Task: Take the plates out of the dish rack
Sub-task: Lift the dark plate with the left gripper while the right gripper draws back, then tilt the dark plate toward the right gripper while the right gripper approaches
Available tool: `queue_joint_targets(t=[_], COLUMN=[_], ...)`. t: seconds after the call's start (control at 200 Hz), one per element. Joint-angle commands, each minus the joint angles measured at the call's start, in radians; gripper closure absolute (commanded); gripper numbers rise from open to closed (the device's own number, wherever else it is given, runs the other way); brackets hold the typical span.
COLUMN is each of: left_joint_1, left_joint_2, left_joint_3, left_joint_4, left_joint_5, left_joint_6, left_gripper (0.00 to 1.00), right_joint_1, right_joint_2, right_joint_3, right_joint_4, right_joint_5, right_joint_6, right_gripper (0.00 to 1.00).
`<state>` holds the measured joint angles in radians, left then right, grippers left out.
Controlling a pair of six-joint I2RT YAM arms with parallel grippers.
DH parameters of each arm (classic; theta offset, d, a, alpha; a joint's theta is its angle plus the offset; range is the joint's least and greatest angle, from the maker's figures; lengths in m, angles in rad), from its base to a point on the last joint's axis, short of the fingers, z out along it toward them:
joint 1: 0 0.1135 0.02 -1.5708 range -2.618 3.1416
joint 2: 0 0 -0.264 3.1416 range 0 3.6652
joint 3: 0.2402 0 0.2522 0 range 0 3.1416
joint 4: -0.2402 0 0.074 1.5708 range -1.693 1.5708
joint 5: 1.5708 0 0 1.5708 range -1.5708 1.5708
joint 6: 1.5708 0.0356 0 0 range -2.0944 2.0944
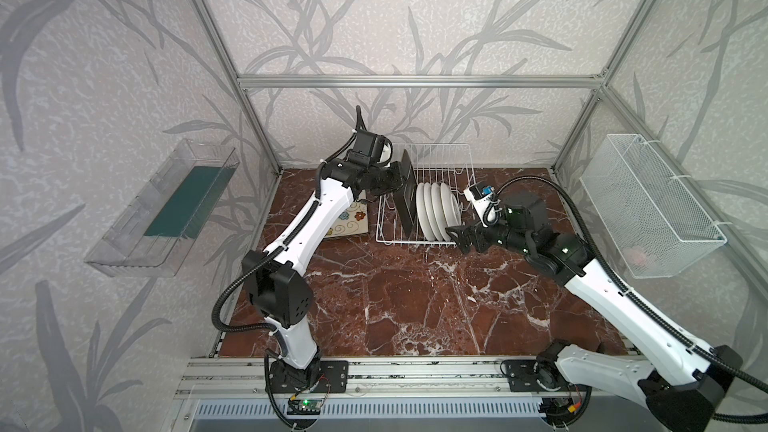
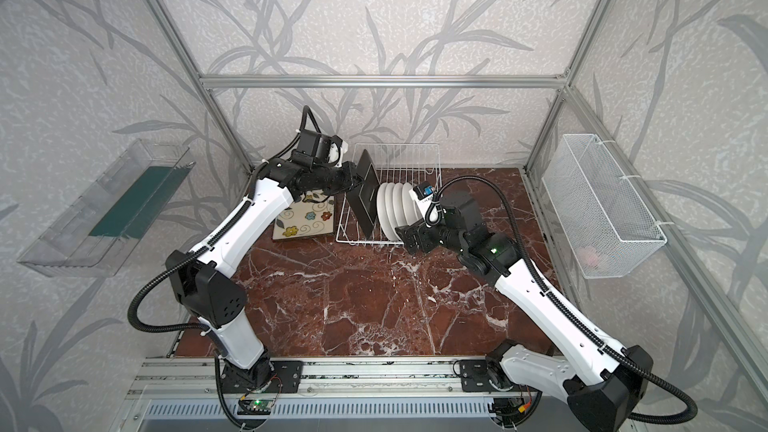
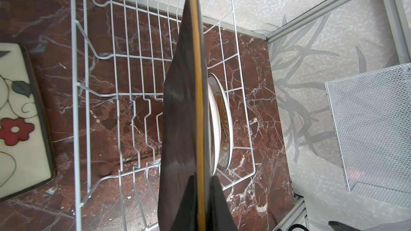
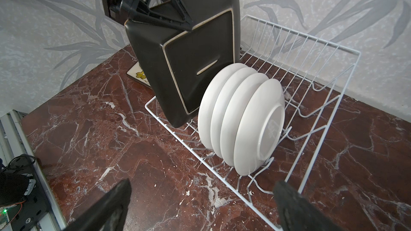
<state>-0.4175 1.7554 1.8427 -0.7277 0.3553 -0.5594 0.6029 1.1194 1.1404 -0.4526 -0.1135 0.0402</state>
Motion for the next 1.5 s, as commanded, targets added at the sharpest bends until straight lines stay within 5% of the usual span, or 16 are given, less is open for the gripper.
queue_joint_targets(t=[0.0,0.475,0.875,1.09,1.495], left_joint_1=[-0.001,0.018,0.016,0.013,0.001], left_joint_2=[-0.084,-0.125,-0.262,-0.284,-0.407], left_joint_3=[0.024,0.030,-0.121,-0.125,-0.330], left_joint_4=[0.104,0.140,0.350,0.334,0.571], left_joint_5=[-0.022,-0.052,-0.071,-0.090,-0.024], left_joint_6=[0.036,0.110,0.378,0.520,0.850], left_gripper=[1.00,1.00,1.00,1.00,1.00], right_joint_1=[-0.003,-0.003,-0.012,-0.089,-0.310], right_joint_2=[-0.017,-0.010,0.025,0.035,0.076], right_joint_3=[-0.007,0.006,0.083,0.114,0.113], right_joint_4=[0.024,0.026,-0.055,-0.064,0.005], right_joint_5=[-0.006,-0.012,0.009,-0.061,-0.318], right_joint_6=[0.013,0.023,0.066,0.197,0.528], right_gripper=[0.01,0.01,0.01,0.01,0.01])
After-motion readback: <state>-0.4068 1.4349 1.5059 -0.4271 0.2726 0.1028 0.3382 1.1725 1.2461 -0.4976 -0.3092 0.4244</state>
